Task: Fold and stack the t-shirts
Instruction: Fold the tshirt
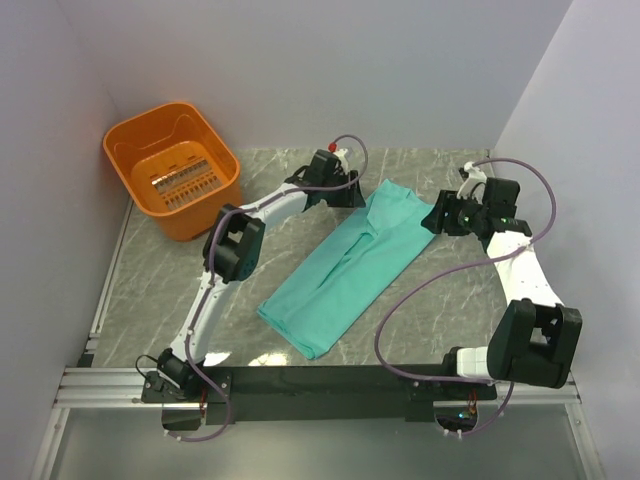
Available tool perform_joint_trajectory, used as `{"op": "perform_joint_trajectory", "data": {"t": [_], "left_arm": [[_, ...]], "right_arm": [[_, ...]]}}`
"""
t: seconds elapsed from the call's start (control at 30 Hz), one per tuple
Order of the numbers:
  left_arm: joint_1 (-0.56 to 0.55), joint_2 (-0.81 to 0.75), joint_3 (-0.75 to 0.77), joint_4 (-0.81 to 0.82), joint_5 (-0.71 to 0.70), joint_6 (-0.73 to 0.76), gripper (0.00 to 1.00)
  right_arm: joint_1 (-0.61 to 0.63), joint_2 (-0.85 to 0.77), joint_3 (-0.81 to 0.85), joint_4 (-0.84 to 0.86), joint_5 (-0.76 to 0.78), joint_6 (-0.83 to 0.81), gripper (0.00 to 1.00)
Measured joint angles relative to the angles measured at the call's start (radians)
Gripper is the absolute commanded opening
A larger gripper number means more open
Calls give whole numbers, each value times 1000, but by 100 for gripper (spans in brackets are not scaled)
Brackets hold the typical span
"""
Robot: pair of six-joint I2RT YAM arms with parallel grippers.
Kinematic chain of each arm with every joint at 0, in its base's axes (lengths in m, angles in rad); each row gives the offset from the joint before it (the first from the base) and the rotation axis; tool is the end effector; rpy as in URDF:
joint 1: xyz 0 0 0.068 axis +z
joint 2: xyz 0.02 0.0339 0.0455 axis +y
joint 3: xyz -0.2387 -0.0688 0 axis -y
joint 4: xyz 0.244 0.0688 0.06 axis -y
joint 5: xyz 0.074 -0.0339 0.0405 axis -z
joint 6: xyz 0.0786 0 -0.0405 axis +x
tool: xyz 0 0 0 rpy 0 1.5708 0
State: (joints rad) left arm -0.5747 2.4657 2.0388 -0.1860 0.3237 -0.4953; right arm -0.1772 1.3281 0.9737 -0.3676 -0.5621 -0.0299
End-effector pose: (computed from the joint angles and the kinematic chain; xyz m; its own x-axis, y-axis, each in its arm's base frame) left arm 0.4687 -0.3334 0.1310 -0.7736 -0.0359 -0.6327 0.4161 0.7243 -0.5498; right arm 0.3202 -0.0148 0.2239 -0.6429 0.0894 -0.7607 -0.2639 0.9065 0.3296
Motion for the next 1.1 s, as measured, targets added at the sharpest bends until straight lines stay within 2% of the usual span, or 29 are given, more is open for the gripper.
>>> {"op": "perform_joint_trajectory", "data": {"t": [0.17, 0.47, 0.57, 0.77, 0.8, 1.03, 1.1], "left_arm": [[-10, 64, 63, -25, -7, -23, 57], [-18, 92, 109, -65, -7, -21, 52], [-29, 95, 114, -68, -6, -18, 48], [-54, 100, 116, -77, -23, -14, 30], [-56, 100, 116, -80, -33, -14, 20], [-51, 99, 114, -86, -133, -41, 2], [-40, 97, 110, -78, -156, -54, 1]], "right_arm": [[-19, 1, 0, 0, -27, 5, 61], [-31, 13, 0, -8, -57, 6, 60], [-32, 13, 0, -10, -60, 6, 60], [-33, 13, 0, -11, -60, 6, 60], [-33, 13, 0, -12, -60, 6, 60], [-33, 13, 0, -14, -61, 5, 60], [-33, 15, 0, -15, -61, 3, 60]]}}
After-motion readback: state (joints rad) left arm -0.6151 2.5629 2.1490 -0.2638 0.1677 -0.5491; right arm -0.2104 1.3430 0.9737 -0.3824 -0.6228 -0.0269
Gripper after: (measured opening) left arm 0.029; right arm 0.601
